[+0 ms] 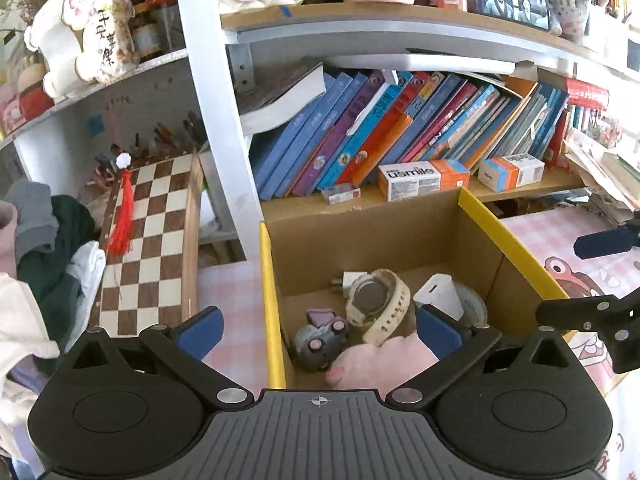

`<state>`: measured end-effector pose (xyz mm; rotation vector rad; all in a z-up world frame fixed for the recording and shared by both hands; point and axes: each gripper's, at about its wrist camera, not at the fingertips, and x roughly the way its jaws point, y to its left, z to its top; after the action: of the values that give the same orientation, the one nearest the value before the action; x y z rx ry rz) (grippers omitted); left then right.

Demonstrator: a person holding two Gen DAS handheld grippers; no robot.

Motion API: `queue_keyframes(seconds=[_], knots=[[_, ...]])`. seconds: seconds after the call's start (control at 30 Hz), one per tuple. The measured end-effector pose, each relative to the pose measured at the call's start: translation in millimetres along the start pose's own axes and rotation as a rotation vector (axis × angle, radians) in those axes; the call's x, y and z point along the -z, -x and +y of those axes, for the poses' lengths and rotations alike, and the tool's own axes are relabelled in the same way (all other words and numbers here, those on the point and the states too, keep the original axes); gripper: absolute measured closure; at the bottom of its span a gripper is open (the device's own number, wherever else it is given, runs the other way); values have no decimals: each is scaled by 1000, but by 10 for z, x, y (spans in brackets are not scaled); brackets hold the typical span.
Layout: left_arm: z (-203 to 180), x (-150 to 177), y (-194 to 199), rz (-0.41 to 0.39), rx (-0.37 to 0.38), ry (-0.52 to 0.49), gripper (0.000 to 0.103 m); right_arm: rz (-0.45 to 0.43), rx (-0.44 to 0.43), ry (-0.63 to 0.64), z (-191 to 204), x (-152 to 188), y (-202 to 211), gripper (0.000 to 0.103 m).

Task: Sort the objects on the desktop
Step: 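Move both grippers back from the box toward the white cube and pink eraser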

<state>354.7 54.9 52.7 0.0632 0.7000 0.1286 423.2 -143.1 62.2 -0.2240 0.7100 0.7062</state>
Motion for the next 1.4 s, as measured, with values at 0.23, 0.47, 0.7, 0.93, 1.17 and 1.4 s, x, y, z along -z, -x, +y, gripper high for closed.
queue_keyframes(seconds=[0.23, 0.47, 0.7, 0.93, 1.17, 1.4], knots=[[17, 91, 119, -9, 26, 1, 0, 5, -4, -23, 38, 81, 21, 17], [-4, 279, 427, -43, 63, -8, 0, -24, 39, -19, 172, 201, 215, 17], [31, 585, 791, -72, 88, -26, 0, -107, 104, 1, 489, 408, 583, 15], [100, 945, 1055, -60, 98, -14, 0, -105, 140, -25, 845, 756, 751, 15], [157, 1244, 1294, -53, 94, -27, 0, -78, 150, -49, 1145, 1089, 888, 13], [190, 1518, 1405, -25, 89, -1, 0, -57, 163, -92, 1323, 1442, 995, 12]])
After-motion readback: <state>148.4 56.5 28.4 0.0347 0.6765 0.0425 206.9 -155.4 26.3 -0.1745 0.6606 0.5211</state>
